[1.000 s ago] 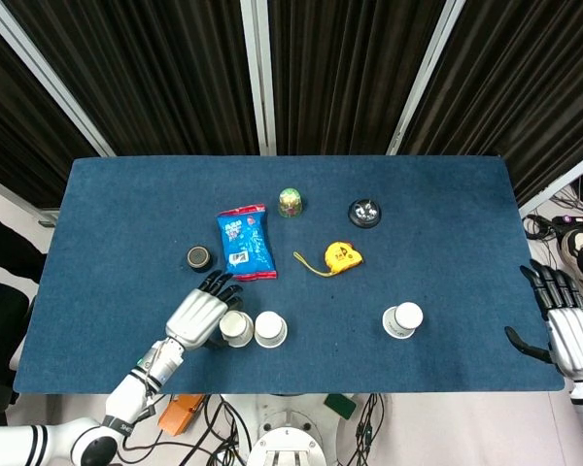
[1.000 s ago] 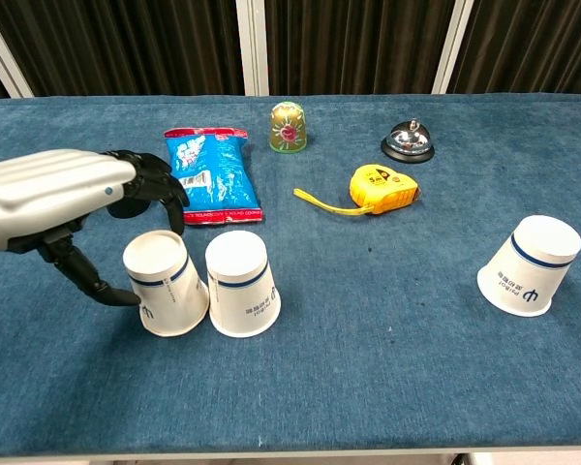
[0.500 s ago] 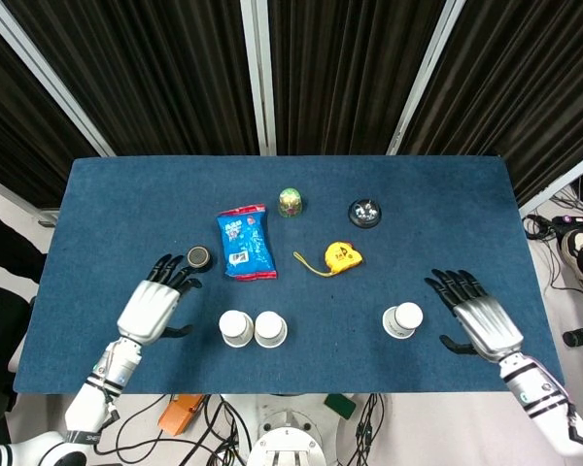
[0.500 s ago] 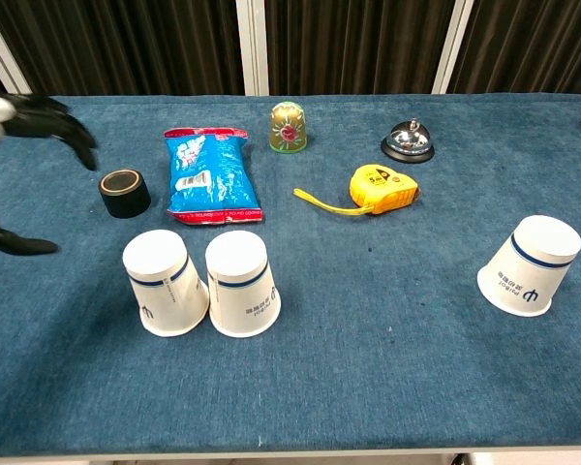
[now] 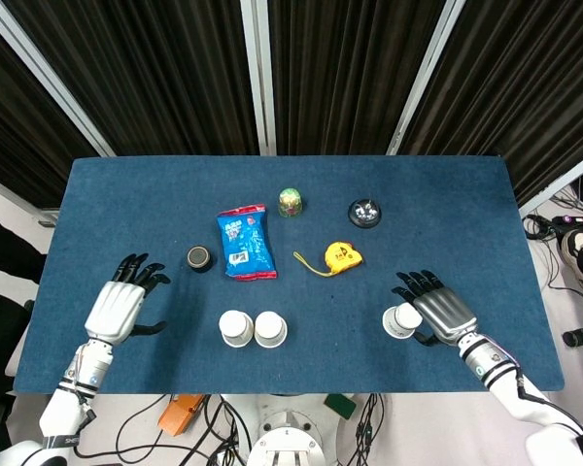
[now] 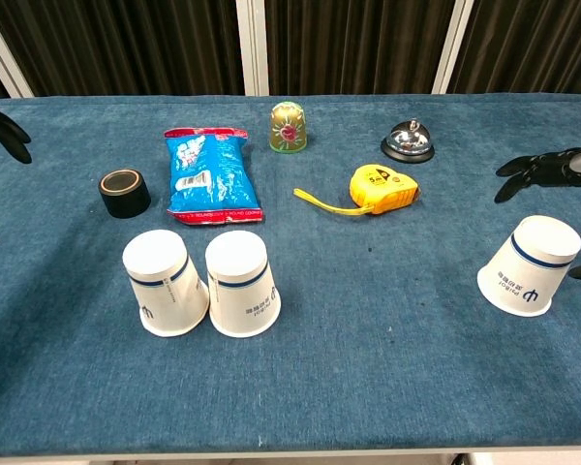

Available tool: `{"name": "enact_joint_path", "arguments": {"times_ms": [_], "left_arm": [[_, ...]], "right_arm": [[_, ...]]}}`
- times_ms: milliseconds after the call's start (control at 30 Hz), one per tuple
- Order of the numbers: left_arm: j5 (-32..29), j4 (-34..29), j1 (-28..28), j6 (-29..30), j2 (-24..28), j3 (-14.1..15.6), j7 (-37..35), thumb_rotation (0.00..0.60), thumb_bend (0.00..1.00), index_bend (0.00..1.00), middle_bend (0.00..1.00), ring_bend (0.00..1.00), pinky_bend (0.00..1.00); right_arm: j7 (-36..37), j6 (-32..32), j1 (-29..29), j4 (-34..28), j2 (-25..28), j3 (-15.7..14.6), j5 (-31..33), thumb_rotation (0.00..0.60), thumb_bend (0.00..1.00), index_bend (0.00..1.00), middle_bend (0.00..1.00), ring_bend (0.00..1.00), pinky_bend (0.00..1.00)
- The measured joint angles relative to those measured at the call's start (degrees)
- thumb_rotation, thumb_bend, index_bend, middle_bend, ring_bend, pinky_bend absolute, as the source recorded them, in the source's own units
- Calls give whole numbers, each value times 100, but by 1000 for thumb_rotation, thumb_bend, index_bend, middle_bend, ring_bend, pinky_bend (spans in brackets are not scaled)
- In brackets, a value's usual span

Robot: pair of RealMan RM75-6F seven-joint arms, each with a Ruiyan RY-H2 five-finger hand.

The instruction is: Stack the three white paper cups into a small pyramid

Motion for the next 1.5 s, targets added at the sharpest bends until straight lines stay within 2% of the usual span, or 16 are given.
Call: {"name": "enact_joint_path", "arguments": {"times_ms": [100, 367, 667, 833, 967, 1067, 1233, 1500], "left_arm": [[-12, 18, -3, -43, 1, -23, -16, 600, 55, 309, 181, 46, 0], [-44, 93, 78, 10, 22, -71, -126, 600, 48, 309, 181, 45, 0], [-161, 341, 313, 151, 154, -33, -221, 600, 48, 309, 181, 46, 0], [-235, 437, 428, 176, 204, -9, -360, 600, 48, 309, 181, 45, 0], [-238, 525, 516, 184, 211, 17, -521, 600, 48, 309, 181, 46, 0], [-232, 582, 556, 184, 197, 24, -598, 600, 48, 309, 181, 45, 0], [-218, 705, 608, 185, 158, 20, -718, 600, 48, 309, 182, 45, 0], [-230, 891, 643, 110, 88, -15, -891, 600, 48, 309, 181, 45, 0]], "right_arm": [[18, -11, 35, 60, -42, -27, 59, 600, 394, 299, 21, 0, 35], [108, 178, 45, 157, -109, -53, 36, 600, 438, 495, 92, 0, 49], [449, 575, 42, -411, 316, 85, -323, 600, 437, 475, 94, 0, 50], [706, 493, 430, -987, 550, 436, -575, 600, 438, 471, 94, 0, 51], [695, 119, 975, -1278, 583, 789, -465, 600, 437, 469, 94, 0, 51], [511, -232, 1471, -1404, 488, 1018, -99, 600, 438, 465, 94, 0, 51], [-48, -696, 2389, -1440, 101, 1264, 920, 600, 437, 451, 94, 0, 51], [-1188, -838, 3795, -1262, -661, 1241, 2761, 600, 438, 440, 94, 0, 51]]}}
